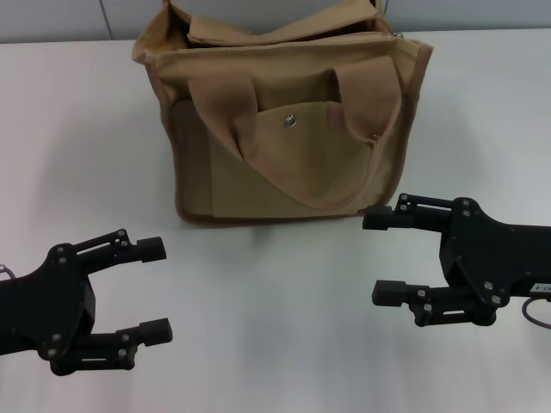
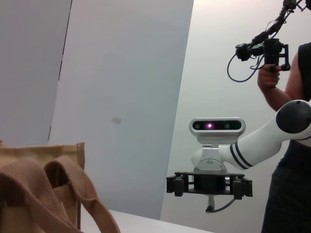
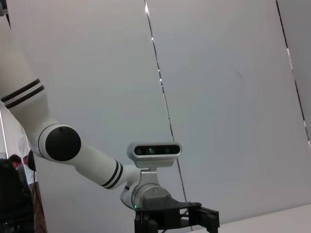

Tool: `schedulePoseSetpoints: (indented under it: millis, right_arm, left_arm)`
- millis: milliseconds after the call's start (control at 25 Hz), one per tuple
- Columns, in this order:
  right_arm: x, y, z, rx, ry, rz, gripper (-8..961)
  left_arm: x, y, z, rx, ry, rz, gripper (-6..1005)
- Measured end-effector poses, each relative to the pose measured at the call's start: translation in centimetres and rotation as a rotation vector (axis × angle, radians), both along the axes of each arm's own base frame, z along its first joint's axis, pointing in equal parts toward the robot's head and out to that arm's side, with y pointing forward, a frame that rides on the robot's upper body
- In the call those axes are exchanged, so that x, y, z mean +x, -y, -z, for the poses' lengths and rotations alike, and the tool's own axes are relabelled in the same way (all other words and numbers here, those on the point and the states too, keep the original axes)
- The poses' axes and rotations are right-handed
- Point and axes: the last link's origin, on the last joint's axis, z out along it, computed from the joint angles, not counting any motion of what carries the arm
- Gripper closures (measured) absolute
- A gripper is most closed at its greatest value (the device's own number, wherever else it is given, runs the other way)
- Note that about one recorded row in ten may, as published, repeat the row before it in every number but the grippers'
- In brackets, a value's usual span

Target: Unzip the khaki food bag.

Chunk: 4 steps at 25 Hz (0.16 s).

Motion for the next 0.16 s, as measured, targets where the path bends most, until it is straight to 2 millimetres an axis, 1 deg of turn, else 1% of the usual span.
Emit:
schedulePoseSetpoints:
  millis: [160]
  right_arm:
    - [-0.02,-0.02,-0.01,-0.001,0.0,0.0,176]
  left_arm:
    - [-0.01,0.02,0.01,-0.002,-0.001,0.0,143]
